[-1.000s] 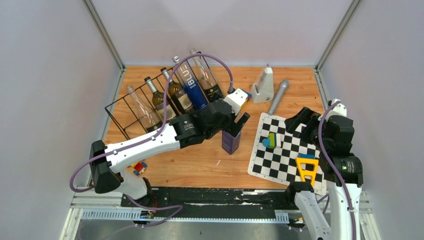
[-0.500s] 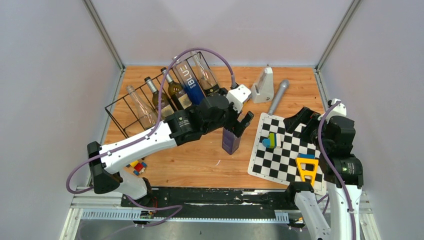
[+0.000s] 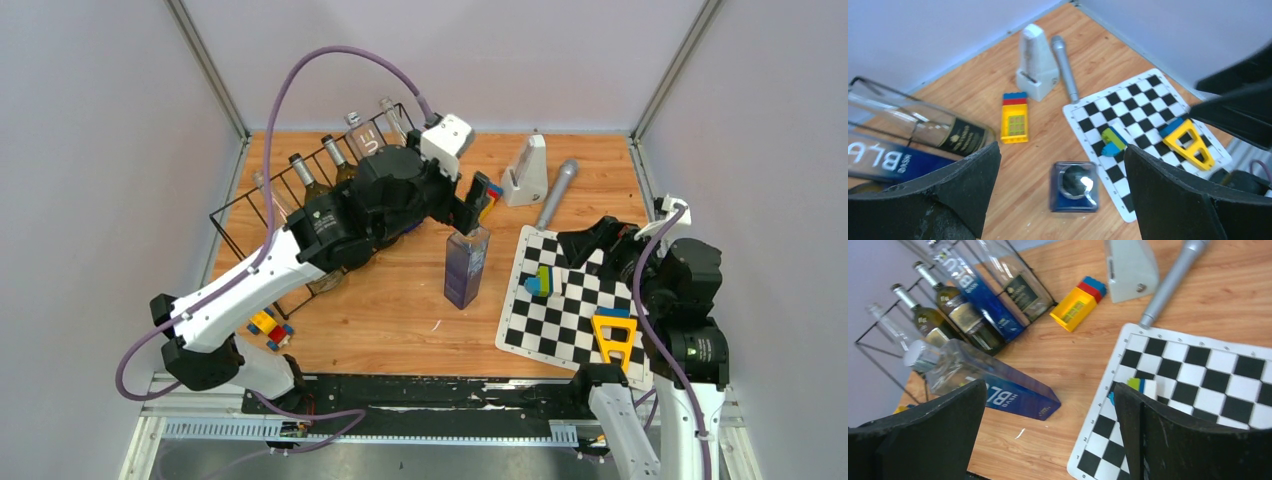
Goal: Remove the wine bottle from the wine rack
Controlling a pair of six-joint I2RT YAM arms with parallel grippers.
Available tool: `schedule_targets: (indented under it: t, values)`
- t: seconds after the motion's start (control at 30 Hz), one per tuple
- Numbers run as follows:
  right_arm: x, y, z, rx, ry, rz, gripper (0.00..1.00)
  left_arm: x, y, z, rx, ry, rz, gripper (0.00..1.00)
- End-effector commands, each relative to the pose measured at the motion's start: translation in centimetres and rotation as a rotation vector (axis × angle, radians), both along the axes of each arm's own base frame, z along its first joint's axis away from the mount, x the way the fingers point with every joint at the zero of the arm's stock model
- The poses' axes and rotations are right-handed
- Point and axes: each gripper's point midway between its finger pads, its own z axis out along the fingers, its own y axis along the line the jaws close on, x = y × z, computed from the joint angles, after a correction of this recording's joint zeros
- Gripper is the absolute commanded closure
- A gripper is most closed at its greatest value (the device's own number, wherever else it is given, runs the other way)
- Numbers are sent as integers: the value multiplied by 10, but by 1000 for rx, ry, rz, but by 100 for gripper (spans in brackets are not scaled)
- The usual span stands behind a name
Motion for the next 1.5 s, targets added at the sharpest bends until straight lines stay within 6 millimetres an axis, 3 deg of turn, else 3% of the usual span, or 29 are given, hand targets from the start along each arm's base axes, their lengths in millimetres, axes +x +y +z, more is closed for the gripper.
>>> schedule_targets:
  t: [0.0, 0.07, 0.2, 0.33, 0.37, 0.4, 0.57, 0.7, 0.97, 1.2, 1.47]
  values:
    - [-2, 34, 40, 33, -187, 213, 0, 30, 54, 1, -67, 92, 132, 0]
    - [-3, 43, 46, 57, -228, 268, 0, 45, 94, 2, -108, 109, 209, 0]
    - [6, 56, 49, 85, -229, 358, 0, 51, 151, -16, -80, 130, 331, 0]
    - [14, 75, 58, 67, -252, 445, 0, 43, 200, -40, -43, 150, 437, 0]
    - [16, 82, 59, 58, -254, 466, 0, 42, 206, -53, -17, 164, 456, 0]
    - [18, 89, 61, 42, -259, 484, 0, 35, 214, -53, -17, 157, 468, 0]
    - [21, 144, 52, -68, -243, 605, 0, 14, 234, -89, 44, 183, 490, 0]
    - [28, 168, 40, -150, -234, 640, 0, -5, 251, -101, 65, 167, 506, 0]
    - [37, 183, 29, -247, -243, 686, 0, -20, 268, -121, 134, 165, 519, 0]
    - [37, 201, 10, -289, -205, 747, 0, -28, 266, -133, 95, 150, 488, 0]
    - [47, 202, -16, -389, -156, 735, 5, -29, 267, -148, 114, 158, 490, 0]
